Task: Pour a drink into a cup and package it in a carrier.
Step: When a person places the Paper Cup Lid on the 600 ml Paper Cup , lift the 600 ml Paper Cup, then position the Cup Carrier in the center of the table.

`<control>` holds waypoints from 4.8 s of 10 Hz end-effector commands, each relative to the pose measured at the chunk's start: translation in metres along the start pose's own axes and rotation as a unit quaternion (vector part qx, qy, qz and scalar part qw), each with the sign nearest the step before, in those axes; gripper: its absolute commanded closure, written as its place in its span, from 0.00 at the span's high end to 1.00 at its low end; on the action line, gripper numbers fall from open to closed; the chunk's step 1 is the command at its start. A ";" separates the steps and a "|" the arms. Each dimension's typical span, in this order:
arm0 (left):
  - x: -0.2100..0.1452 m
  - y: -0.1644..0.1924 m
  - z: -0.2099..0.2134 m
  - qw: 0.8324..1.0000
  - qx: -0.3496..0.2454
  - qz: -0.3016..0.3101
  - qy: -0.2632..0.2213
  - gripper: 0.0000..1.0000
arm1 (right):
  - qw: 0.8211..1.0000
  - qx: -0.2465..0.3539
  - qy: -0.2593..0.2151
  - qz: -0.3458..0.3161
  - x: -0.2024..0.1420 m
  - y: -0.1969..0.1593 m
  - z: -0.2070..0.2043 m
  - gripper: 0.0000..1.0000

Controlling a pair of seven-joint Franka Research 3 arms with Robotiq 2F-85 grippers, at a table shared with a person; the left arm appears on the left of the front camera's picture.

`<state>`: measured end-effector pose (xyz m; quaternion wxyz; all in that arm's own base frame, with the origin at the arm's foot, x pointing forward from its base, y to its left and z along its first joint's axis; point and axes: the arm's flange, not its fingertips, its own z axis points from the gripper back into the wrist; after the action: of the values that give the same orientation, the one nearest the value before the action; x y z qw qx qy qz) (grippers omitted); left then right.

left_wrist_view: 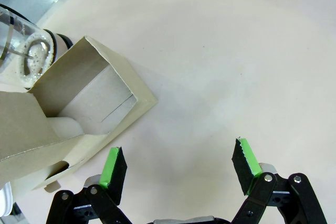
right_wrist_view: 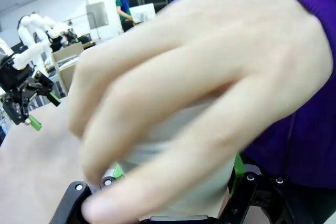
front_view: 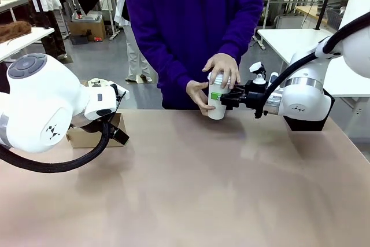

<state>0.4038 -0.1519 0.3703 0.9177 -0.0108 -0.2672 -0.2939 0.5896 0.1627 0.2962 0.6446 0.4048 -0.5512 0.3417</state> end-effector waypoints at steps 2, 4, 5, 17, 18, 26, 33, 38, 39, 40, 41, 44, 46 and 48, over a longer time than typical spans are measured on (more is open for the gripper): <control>0.000 0.000 0.000 1.000 -0.001 0.000 -0.001 1.00 | 1.000 0.001 -0.003 0.000 0.004 0.004 -0.003 0.80; 0.000 0.000 0.000 1.000 -0.001 0.000 -0.001 1.00 | 1.000 0.001 -0.003 0.000 0.004 0.004 -0.003 0.80; 0.000 0.000 0.000 1.000 -0.001 0.000 -0.001 1.00 | 1.000 0.001 -0.003 0.000 0.004 0.004 -0.003 0.80; 0.000 0.000 0.000 1.000 -0.001 0.000 -0.001 1.00 | 1.000 0.003 0.001 0.000 -0.001 0.002 -0.002 0.81; 0.000 0.000 0.000 1.000 -0.001 0.000 -0.001 1.00 | 1.000 0.007 0.007 0.003 0.014 0.008 0.003 0.81; 0.000 0.000 0.000 1.000 -0.001 0.000 -0.001 1.00 | 0.999 0.025 0.015 0.030 0.185 0.137 0.074 0.81; 0.000 0.000 0.000 1.000 -0.001 0.000 -0.001 1.00 | 0.999 0.022 0.009 0.033 0.203 0.174 0.109 0.81; 0.000 0.000 0.000 1.000 -0.001 0.000 -0.001 1.00 | 0.999 0.022 0.009 0.033 0.203 0.174 0.109 0.81; 0.000 0.000 0.000 1.000 -0.001 0.000 -0.001 1.00 | 0.999 0.022 0.009 0.033 0.203 0.174 0.109 0.81; 0.000 0.000 0.000 1.000 -0.001 0.000 -0.001 1.00 | 0.999 0.022 0.009 0.033 0.203 0.174 0.109 0.81; 0.000 0.000 0.000 1.000 -0.001 0.000 -0.001 1.00 | 0.999 0.022 0.009 0.033 0.203 0.174 0.109 0.81; 0.000 0.000 0.000 1.000 -0.001 0.000 -0.001 1.00 | 0.999 0.022 0.009 0.033 0.203 0.174 0.109 0.81; 0.013 0.009 0.019 1.000 0.005 0.022 0.003 1.00 | 0.999 0.022 0.009 0.033 0.203 0.174 0.109 0.81; 0.034 0.016 0.059 0.998 0.015 0.053 0.032 1.00 | 0.999 0.022 0.009 0.033 0.203 0.174 0.109 0.81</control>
<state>0.4120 -0.1405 0.4123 0.9295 -0.0074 -0.2565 -0.2651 0.4211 0.1379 0.5250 0.6307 0.4027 -0.5449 0.3784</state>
